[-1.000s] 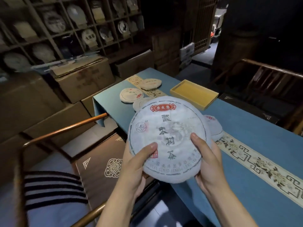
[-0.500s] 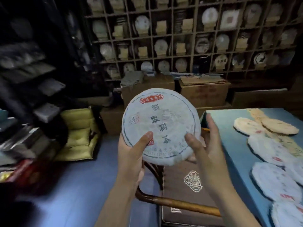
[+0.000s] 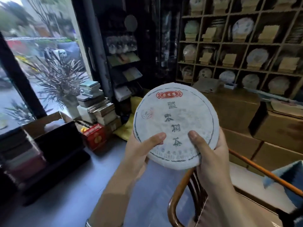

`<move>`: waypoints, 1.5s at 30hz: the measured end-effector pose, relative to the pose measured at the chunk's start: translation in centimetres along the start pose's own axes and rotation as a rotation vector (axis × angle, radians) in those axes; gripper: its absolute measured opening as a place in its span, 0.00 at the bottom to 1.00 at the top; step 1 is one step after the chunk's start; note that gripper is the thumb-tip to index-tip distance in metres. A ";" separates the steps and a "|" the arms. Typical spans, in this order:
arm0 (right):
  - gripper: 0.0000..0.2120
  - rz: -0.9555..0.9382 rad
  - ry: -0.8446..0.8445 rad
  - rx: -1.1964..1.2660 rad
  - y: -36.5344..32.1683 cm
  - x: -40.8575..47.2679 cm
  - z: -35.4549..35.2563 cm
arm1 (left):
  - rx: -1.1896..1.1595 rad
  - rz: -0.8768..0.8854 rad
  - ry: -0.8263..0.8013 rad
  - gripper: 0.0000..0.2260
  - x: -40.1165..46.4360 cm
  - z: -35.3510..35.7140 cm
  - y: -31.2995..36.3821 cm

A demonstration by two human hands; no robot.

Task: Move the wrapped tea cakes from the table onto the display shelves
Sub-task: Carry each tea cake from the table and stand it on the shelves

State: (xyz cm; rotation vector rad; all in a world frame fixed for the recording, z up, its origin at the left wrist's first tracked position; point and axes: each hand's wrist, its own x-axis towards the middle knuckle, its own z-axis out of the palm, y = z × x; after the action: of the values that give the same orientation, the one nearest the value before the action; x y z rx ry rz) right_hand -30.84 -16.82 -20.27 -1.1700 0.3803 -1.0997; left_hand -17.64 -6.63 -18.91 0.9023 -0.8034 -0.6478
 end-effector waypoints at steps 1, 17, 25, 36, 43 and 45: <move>0.29 -0.002 0.000 0.017 0.8 0.6 0.9 | 0.042 0.006 0.050 0.33 0.6 -0.9 0.4; 0.29 -0.054 -0.013 0.070 12.9 17.5 21.4 | 0.234 0.340 0.249 0.44 19.8 -20.5 4.0; 0.46 -0.256 -0.006 -0.264 11.5 26.9 24.4 | 0.175 0.446 0.165 0.45 31.3 -25.1 5.6; 0.43 -0.241 -0.002 -0.261 13.7 42.7 19.6 | 0.119 0.368 -0.086 0.44 46.9 -21.7 -0.4; 0.29 -0.297 0.014 -0.242 14.5 59.5 13.6 | 0.103 0.384 -0.157 0.44 62.8 -16.8 -6.1; 0.35 -0.264 0.029 -0.182 14.2 64.7 11.5 | 0.127 0.424 -0.179 0.44 67.4 -14.9 -7.6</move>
State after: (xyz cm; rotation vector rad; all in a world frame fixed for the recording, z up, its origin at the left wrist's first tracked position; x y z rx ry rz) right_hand 14.58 -65.29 -9.97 -1.3945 0.3605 -1.3334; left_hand 30.22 -55.94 -9.21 0.7613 -1.1678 -0.3089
